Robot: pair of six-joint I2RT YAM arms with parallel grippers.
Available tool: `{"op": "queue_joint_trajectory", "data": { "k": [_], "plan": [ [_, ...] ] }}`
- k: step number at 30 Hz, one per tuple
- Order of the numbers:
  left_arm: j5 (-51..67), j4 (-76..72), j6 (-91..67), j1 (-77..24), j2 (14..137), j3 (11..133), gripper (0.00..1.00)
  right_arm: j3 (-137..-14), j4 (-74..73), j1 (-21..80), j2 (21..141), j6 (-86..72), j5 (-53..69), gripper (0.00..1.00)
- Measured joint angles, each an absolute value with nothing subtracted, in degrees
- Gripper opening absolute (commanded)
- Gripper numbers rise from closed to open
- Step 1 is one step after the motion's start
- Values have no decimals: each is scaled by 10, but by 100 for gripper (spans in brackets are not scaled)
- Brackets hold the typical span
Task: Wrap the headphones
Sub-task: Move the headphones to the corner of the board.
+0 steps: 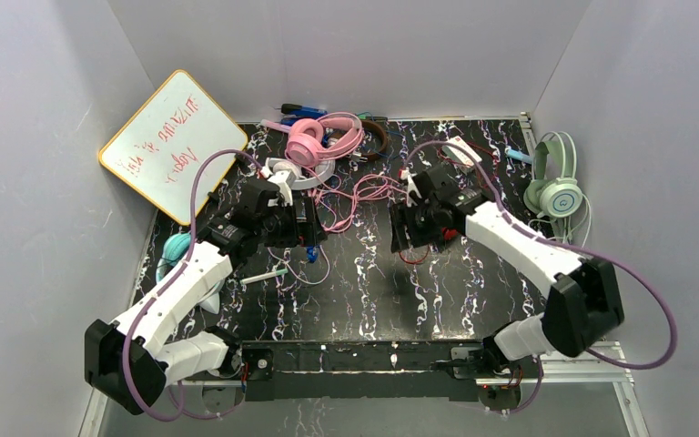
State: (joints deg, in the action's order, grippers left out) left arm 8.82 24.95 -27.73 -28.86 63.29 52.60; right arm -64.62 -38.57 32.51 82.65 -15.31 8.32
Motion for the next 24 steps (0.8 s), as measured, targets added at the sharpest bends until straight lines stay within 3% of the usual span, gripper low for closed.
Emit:
{"op": "queue_joint_trajectory", "data": {
  "k": [4, 10, 18, 24],
  "plan": [
    [90, 249, -283, -296, 633, 526, 94, -613, -413, 338, 775, -175, 65, 98],
    [89, 249, -293, -302, 627, 524, 91, -652, -418, 333, 771, -187, -33, 99],
    [-16, 310, -318, -303, 573, 529, 97, -795, -408, 332, 952, -192, -170, 99],
    [-87, 361, -321, -303, 554, 541, 97, -846, -406, 322, 1060, -191, -203, 88]
  ]
}}
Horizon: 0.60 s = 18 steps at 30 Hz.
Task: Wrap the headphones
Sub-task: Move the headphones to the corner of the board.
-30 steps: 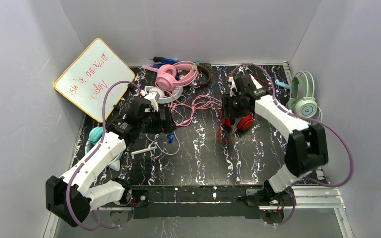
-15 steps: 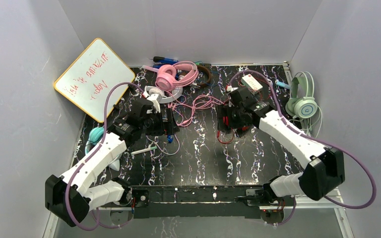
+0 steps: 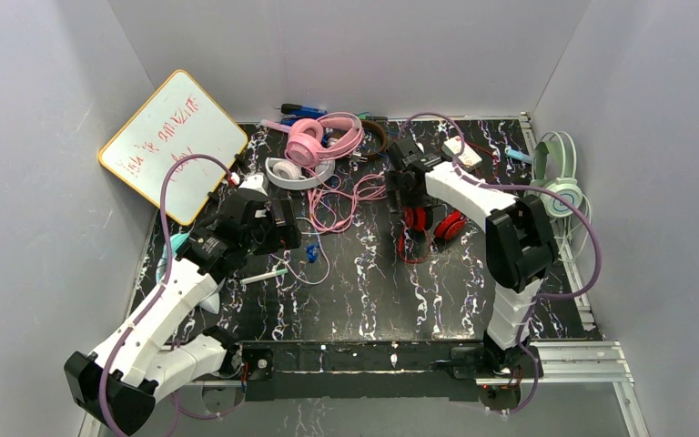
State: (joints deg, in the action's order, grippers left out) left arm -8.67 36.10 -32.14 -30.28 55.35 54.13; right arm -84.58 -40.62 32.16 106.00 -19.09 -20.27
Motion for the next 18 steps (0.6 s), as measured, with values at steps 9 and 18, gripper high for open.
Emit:
{"op": "queue_joint_trajectory", "data": {
  "k": [9, 18],
  "plan": [
    [-125, 394, -317, -303, 552, 548, 97, -822, -398, 285, 1083, -198, -179, 59],
    [-124, 381, -319, -303, 558, 544, 97, -709, -422, 288, 957, -204, -93, 44]
  ]
}}
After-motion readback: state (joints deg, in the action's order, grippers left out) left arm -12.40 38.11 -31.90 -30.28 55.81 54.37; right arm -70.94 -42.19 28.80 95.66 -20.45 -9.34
